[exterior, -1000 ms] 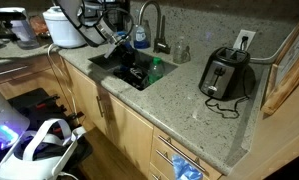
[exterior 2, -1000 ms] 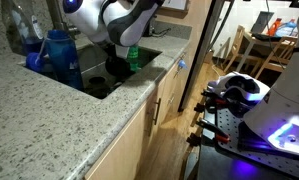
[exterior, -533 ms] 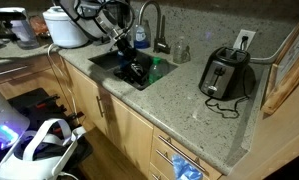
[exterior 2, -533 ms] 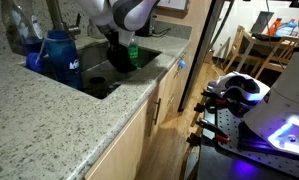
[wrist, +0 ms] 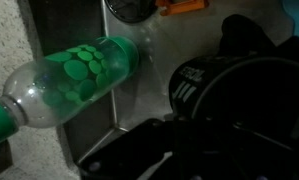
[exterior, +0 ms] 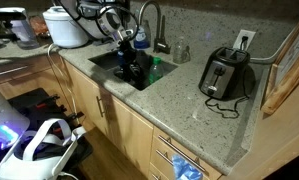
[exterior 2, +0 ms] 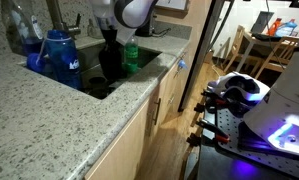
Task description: Put the cup in the sink upright
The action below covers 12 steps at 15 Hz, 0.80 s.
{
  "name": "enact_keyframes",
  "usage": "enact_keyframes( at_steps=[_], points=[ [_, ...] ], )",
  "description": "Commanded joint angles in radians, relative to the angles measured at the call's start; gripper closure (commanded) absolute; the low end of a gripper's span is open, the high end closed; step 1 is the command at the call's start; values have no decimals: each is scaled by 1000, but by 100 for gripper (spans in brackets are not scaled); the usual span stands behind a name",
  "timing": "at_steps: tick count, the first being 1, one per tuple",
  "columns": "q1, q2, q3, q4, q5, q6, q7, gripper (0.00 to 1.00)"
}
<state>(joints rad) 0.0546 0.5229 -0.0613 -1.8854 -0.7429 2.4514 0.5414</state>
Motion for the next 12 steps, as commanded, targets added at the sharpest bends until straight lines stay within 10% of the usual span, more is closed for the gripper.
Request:
enact_keyframes(
  at_steps=[1, 12],
  points=[
    [-27, -35, -2, -52, 122, 87, -103, 96],
    [-104, -96, 11, -111, 551, 85, -464, 95]
  ],
)
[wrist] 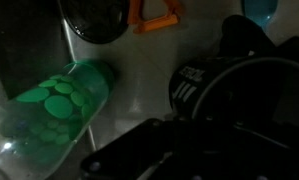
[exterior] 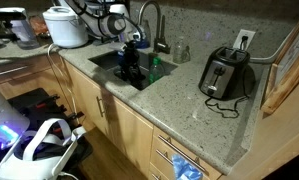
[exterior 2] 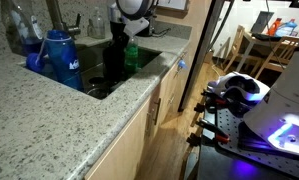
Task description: Put the cup in the sink upright
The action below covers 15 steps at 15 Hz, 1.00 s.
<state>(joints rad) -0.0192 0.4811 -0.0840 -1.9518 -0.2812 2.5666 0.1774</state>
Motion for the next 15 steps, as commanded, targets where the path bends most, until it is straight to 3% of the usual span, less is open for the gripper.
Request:
enact_keyframes(
  at_steps=[1, 9, 15],
  points=[
    [-36, -58, 39, -44, 119, -40, -130, 95],
    [-57, -56, 28, -17, 209, -187, -209, 96],
    [-62, -59, 10, -21, 194, -192, -190, 96]
  ],
)
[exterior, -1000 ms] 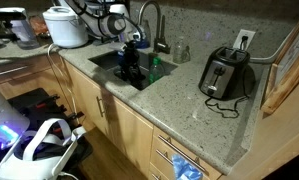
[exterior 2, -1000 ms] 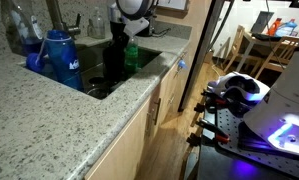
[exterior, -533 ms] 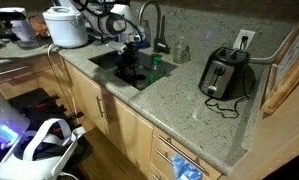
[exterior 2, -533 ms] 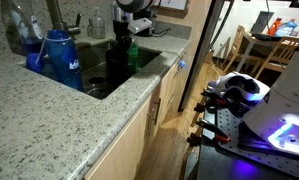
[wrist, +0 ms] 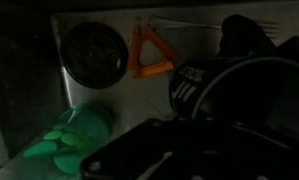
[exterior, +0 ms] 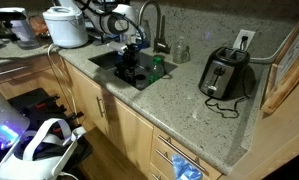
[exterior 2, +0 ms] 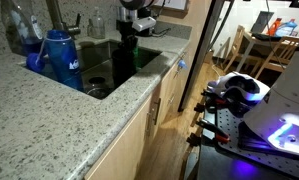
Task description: Put the cup in the sink upright
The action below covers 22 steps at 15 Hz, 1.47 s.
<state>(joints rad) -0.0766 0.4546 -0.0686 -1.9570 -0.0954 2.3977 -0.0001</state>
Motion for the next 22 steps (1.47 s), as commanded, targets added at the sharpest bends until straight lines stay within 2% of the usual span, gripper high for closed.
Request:
enact_keyframes(
  at_steps=[1, 4, 6, 10, 11, 12, 14, 18, 20, 22],
  points=[
    [-4, -30, -8, -16, 7, -18, -11, 96],
    [-4, -21, -6, -15, 9, -3, -11, 94],
    [-4, -12, -2, -13, 13, 3, -14, 76],
    [-3, 3, 0, -10, 15, 0, -10, 68],
    [-3, 6, 0, -11, 15, 0, -9, 61],
    [-4, 8, -1, -12, 15, 0, -9, 43],
    [-4, 10, -2, -15, 14, 0, -8, 36],
    [0, -19, -10, -38, 2, 9, -2, 5],
    [4, -57, -17, -63, -7, 13, 4, 0],
    [9, -111, -22, -95, -21, 22, 7, 0]
  ],
)
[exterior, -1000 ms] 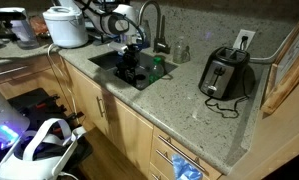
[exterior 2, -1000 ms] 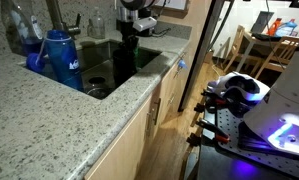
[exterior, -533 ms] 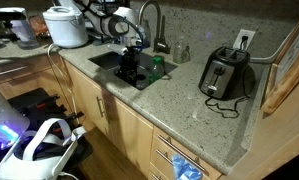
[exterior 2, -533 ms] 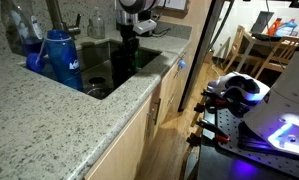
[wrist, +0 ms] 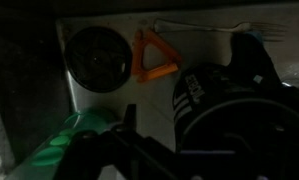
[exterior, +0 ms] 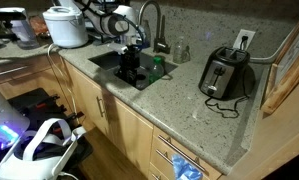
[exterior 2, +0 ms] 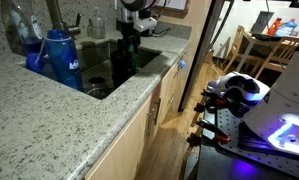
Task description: Put the cup in the sink upright
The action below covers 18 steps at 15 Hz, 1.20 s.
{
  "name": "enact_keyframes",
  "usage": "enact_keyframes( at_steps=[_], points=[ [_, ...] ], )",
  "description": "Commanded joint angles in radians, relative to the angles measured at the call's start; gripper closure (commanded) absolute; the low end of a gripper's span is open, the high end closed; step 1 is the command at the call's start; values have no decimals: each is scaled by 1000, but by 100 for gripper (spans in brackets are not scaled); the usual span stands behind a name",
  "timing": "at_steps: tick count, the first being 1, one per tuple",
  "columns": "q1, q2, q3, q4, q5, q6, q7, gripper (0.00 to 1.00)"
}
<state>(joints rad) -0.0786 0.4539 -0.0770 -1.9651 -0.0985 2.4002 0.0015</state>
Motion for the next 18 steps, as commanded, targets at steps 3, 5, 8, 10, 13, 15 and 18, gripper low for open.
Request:
enact_keyframes(
  at_steps=[3, 5, 8, 10, 13, 15, 18],
  points=[
    [18, -203, -19, -136, -48, 17, 12, 0],
    [21, -265, -20, -166, -75, 12, 17, 0],
    [23, -353, -16, -210, -123, 11, 23, 0],
    [25, -404, -10, -232, -154, 6, 23, 0],
    [31, -453, 3, -247, -190, 7, 17, 0],
    [22, -405, 1, -203, -163, -2, 4, 0],
    [22, -396, 0, -202, -163, -2, 4, 0]
  ],
)
